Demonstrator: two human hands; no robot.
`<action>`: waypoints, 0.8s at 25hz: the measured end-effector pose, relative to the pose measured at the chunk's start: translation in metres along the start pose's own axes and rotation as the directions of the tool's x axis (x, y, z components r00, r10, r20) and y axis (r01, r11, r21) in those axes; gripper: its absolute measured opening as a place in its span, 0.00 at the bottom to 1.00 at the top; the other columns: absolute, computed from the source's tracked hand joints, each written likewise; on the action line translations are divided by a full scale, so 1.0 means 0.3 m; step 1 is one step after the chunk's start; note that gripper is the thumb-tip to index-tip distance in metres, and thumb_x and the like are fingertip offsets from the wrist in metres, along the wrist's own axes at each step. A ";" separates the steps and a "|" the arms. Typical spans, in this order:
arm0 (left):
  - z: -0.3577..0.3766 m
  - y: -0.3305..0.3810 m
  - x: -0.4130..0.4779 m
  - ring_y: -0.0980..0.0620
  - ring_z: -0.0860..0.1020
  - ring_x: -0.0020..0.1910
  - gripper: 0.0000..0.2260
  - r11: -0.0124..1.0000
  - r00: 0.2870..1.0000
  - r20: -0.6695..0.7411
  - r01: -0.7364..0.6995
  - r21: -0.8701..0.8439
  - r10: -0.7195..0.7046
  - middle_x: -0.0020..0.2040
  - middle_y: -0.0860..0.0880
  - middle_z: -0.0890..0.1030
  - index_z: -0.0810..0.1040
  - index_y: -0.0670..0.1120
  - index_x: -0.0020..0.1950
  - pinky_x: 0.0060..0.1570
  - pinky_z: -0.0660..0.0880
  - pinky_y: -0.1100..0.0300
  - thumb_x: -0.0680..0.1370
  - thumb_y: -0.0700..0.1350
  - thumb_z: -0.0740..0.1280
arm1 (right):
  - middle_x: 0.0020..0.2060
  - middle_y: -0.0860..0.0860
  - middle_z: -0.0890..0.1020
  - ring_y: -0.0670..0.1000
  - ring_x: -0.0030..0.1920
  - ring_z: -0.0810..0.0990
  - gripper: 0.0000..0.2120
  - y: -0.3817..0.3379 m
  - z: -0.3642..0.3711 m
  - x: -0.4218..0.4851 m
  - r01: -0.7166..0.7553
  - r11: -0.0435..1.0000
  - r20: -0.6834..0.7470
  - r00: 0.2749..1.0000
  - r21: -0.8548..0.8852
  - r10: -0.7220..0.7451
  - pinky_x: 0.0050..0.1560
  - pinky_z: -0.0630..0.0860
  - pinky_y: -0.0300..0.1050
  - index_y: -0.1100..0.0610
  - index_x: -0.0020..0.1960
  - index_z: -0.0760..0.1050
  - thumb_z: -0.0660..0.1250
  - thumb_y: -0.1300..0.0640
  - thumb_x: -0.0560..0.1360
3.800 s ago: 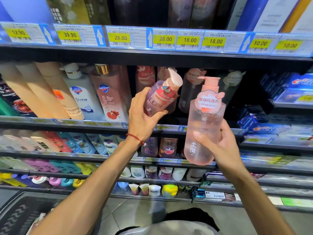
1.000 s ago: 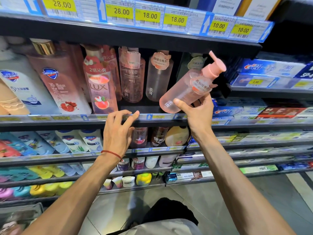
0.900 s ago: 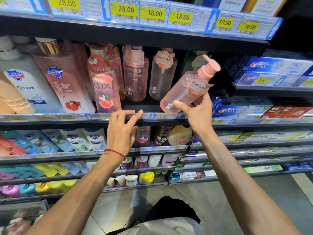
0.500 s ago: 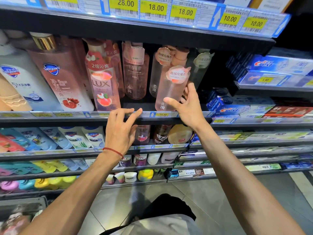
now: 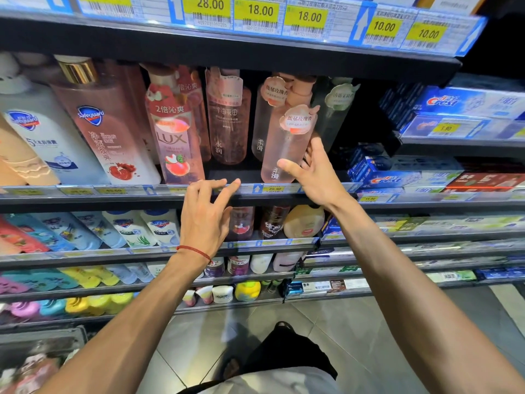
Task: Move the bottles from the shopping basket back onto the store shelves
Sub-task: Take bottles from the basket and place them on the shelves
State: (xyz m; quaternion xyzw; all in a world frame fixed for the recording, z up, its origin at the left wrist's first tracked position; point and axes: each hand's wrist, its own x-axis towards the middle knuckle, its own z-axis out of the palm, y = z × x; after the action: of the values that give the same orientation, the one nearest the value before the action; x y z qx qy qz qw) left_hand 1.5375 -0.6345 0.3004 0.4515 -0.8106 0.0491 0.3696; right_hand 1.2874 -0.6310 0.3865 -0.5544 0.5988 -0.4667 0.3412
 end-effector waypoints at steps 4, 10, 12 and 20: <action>-0.013 0.008 0.001 0.41 0.70 0.58 0.29 1.000 1.000 0.001 0.009 0.023 -0.009 0.62 0.41 0.77 0.77 0.45 0.72 0.56 0.74 0.48 0.71 0.33 0.74 | 0.69 0.51 0.76 0.48 0.71 0.75 0.31 0.004 0.013 -0.034 -0.017 0.996 -0.036 0.999 -0.086 0.014 0.77 0.70 0.53 0.55 0.71 0.66 0.76 0.49 0.75; -0.078 0.021 0.015 0.41 0.69 0.62 0.30 0.997 0.986 0.169 -0.012 0.073 0.000 0.65 0.41 0.75 0.73 0.46 0.75 0.64 0.72 0.48 0.73 0.47 0.75 | 0.70 0.49 0.74 0.48 0.72 0.71 0.25 -0.047 0.033 -0.234 0.203 0.842 -0.269 0.888 -0.499 -0.373 0.72 0.66 0.36 0.55 0.73 0.72 0.71 0.52 0.78; -0.110 0.034 0.018 0.39 0.69 0.68 0.32 0.987 0.967 0.255 -0.059 0.150 0.019 0.70 0.41 0.73 0.69 0.47 0.78 0.71 0.67 0.44 0.75 0.53 0.72 | 0.71 0.51 0.74 0.51 0.73 0.70 0.25 -0.054 0.034 -0.277 0.254 0.711 -0.128 0.891 -0.656 -0.436 0.73 0.66 0.40 0.55 0.72 0.73 0.70 0.50 0.77; -0.295 0.189 -0.160 0.38 0.62 0.79 0.33 0.941 0.927 0.375 -0.128 0.314 0.000 0.80 0.43 0.64 0.62 0.50 0.82 0.77 0.59 0.39 0.80 0.63 0.59 | 0.76 0.57 0.72 0.60 0.78 0.66 0.33 0.038 0.061 -0.492 0.423 0.357 0.250 0.863 -0.832 -0.439 0.80 0.58 0.61 0.55 0.77 0.71 0.66 0.41 0.76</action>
State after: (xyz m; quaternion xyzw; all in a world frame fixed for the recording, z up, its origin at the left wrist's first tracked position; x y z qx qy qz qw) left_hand 1.5583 -0.5310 0.3479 0.4814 -0.8600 0.1117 0.1268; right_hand 1.3230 -0.4900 0.3535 -0.7813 0.5854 -0.1771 -0.1245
